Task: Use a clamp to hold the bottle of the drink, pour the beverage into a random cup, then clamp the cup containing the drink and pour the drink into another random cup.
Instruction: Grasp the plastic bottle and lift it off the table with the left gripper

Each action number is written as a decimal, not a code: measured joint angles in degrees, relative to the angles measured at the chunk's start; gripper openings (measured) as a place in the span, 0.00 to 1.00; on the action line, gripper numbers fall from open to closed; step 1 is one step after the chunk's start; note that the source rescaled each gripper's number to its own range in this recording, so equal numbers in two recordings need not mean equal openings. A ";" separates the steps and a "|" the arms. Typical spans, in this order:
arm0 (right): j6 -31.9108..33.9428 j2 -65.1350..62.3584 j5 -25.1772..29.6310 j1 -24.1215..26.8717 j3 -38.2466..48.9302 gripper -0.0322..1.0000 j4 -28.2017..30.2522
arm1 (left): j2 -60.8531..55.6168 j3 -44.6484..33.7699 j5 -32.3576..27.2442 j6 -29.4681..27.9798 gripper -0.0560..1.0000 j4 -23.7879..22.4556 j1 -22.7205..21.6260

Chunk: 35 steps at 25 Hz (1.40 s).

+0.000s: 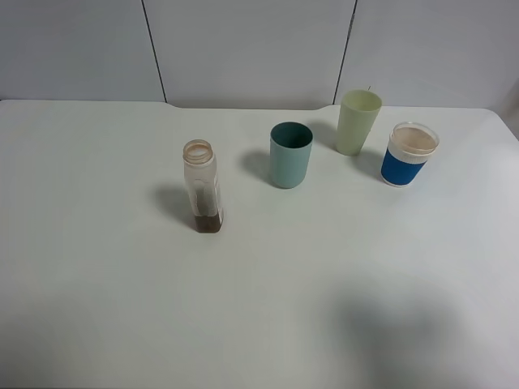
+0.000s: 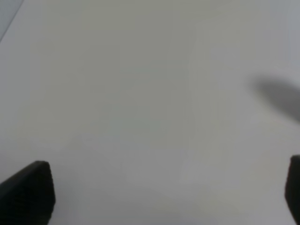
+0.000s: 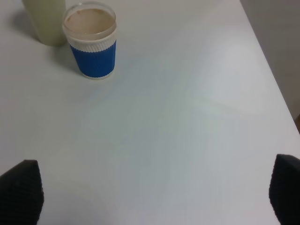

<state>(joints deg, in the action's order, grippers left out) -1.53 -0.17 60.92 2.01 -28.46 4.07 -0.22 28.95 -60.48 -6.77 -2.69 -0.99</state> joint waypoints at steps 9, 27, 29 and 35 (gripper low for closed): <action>0.00 0.00 0.00 0.00 0.00 0.88 0.00 | 0.00 0.00 0.00 0.00 1.00 0.00 0.00; 0.00 0.00 0.00 0.00 0.00 0.88 0.00 | 5.08 2.71 5.89 0.25 1.00 0.74 0.00; 0.00 0.00 0.00 0.00 0.00 0.88 0.00 | 8.96 3.70 8.47 0.94 1.00 0.91 0.00; 0.00 0.00 0.00 0.00 0.00 0.88 0.00 | 21.94 6.55 14.16 4.10 1.00 2.69 0.00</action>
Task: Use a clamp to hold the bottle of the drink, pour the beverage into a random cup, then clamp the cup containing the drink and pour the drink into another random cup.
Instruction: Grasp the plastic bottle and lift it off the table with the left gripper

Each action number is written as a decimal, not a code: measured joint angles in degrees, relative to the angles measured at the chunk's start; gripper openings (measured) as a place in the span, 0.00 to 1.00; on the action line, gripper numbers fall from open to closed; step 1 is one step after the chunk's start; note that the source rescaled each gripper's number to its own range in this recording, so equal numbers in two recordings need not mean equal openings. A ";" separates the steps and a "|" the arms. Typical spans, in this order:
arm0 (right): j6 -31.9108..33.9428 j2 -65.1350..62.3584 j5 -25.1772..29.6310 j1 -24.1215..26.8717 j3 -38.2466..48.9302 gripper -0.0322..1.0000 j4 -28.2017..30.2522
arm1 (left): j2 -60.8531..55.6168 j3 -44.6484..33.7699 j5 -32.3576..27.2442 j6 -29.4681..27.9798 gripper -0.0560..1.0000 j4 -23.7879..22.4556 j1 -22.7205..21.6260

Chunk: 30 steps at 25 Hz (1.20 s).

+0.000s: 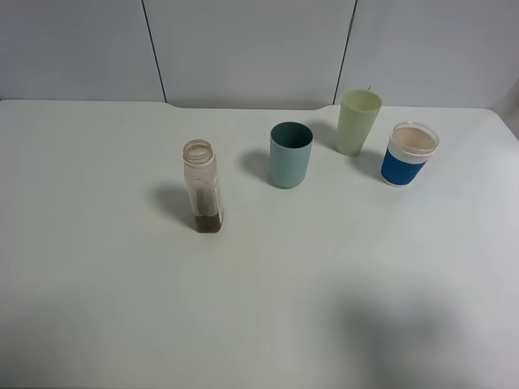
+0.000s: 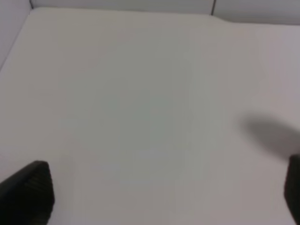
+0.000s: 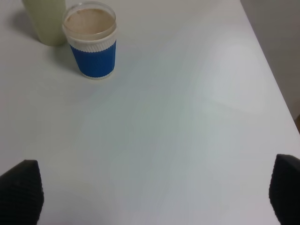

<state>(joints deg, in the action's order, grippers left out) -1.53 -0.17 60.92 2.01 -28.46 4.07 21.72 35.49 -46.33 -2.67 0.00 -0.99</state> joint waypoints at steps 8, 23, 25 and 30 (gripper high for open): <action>0.00 0.00 0.00 0.00 0.00 0.88 0.00 | 18.34 2.82 1.28 1.62 1.00 5.96 0.00; 0.00 0.00 0.00 0.00 0.00 0.88 0.00 | 35.42 -2.88 1.34 -1.04 1.00 12.53 3.40; 0.00 0.00 0.00 0.00 0.00 0.88 0.00 | 35.55 -5.32 4.06 -1.15 1.00 13.30 5.73; 0.00 0.00 0.00 0.00 0.00 0.88 0.00 | 35.55 -10.63 12.37 -2.59 1.00 14.41 12.69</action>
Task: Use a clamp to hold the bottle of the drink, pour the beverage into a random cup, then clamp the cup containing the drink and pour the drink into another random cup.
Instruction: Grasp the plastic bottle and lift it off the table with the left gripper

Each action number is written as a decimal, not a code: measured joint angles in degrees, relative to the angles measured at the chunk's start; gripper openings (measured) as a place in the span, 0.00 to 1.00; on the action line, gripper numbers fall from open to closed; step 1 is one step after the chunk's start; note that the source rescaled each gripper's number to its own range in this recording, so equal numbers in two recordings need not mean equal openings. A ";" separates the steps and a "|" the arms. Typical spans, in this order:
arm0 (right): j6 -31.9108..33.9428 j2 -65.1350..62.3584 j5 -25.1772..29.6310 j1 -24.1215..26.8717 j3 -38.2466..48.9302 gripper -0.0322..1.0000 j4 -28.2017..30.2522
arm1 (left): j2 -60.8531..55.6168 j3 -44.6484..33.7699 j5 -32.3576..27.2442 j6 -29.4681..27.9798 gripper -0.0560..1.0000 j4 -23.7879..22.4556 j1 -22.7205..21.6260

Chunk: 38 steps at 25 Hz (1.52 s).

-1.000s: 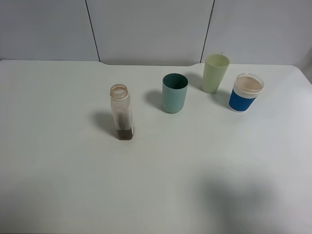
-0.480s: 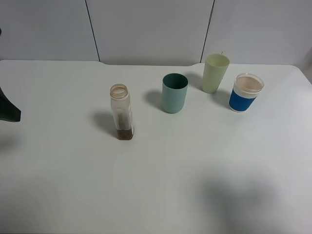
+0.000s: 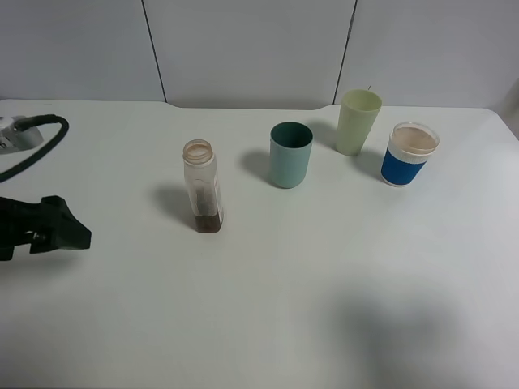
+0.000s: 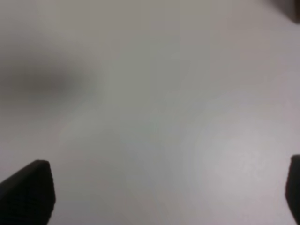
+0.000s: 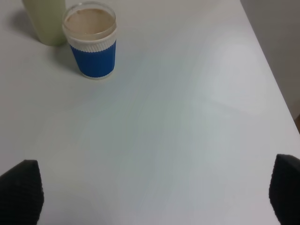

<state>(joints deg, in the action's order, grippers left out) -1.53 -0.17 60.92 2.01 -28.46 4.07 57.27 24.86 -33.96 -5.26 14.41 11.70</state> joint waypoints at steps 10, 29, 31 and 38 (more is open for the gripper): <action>0.00 0.00 0.00 0.00 0.00 0.88 0.00 | 0.85 -12.66 27.00 -1.11 1.00 7.23 12.05; 0.00 0.00 0.00 0.00 0.00 0.88 0.00 | 31.60 -17.11 68.68 11.19 1.00 20.93 29.71; 0.00 0.00 0.00 0.00 0.00 0.88 0.00 | 34.49 -17.11 73.03 12.57 1.00 22.24 32.37; 0.00 0.00 0.00 0.00 0.00 0.88 0.00 | 41.17 -16.05 82.56 13.59 1.00 26.19 37.33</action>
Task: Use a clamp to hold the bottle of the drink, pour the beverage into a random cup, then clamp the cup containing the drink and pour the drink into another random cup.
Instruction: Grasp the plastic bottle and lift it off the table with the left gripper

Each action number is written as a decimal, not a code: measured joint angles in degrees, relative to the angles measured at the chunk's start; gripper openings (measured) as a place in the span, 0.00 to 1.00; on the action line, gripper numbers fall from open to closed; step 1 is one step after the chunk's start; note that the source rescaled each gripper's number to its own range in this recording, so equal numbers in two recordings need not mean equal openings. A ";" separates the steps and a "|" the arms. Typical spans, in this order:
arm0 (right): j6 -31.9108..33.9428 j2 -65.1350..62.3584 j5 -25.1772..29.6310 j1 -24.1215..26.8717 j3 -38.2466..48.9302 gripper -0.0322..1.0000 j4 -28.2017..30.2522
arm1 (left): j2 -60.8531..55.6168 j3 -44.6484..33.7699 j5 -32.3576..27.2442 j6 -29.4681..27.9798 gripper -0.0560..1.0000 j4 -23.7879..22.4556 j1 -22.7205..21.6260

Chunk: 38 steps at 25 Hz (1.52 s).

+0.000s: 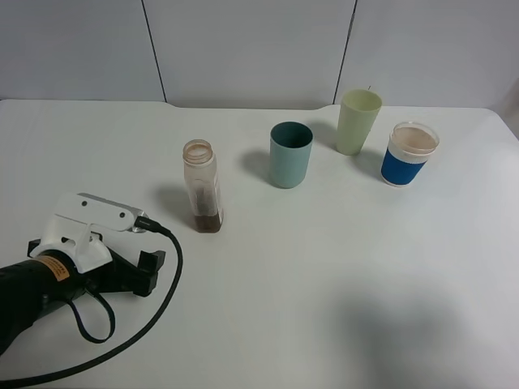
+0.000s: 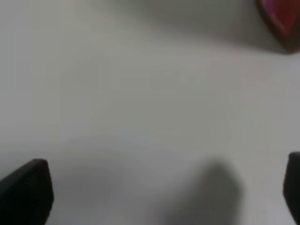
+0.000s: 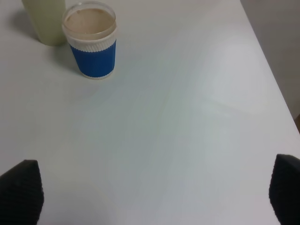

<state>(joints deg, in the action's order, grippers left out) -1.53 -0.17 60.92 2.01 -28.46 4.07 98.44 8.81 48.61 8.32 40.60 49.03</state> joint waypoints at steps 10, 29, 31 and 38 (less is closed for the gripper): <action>0.00 0.00 0.00 0.00 0.00 0.88 0.00 | 1.24 8.15 0.35 0.11 1.00 -1.31 0.19; 0.00 0.00 0.00 0.00 0.00 0.88 0.00 | 8.20 17.45 0.61 0.16 1.00 8.12 6.74; 0.00 0.00 0.00 0.00 0.00 0.88 0.00 | 8.79 18.48 0.61 0.16 1.00 8.87 6.74; 0.00 0.00 0.00 0.00 0.00 0.88 0.00 | 11.58 20.84 2.39 0.38 1.00 9.30 6.74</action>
<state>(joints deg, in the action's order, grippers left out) -1.53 -0.17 60.92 2.01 -28.46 4.07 110.02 29.65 50.99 8.70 49.90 55.77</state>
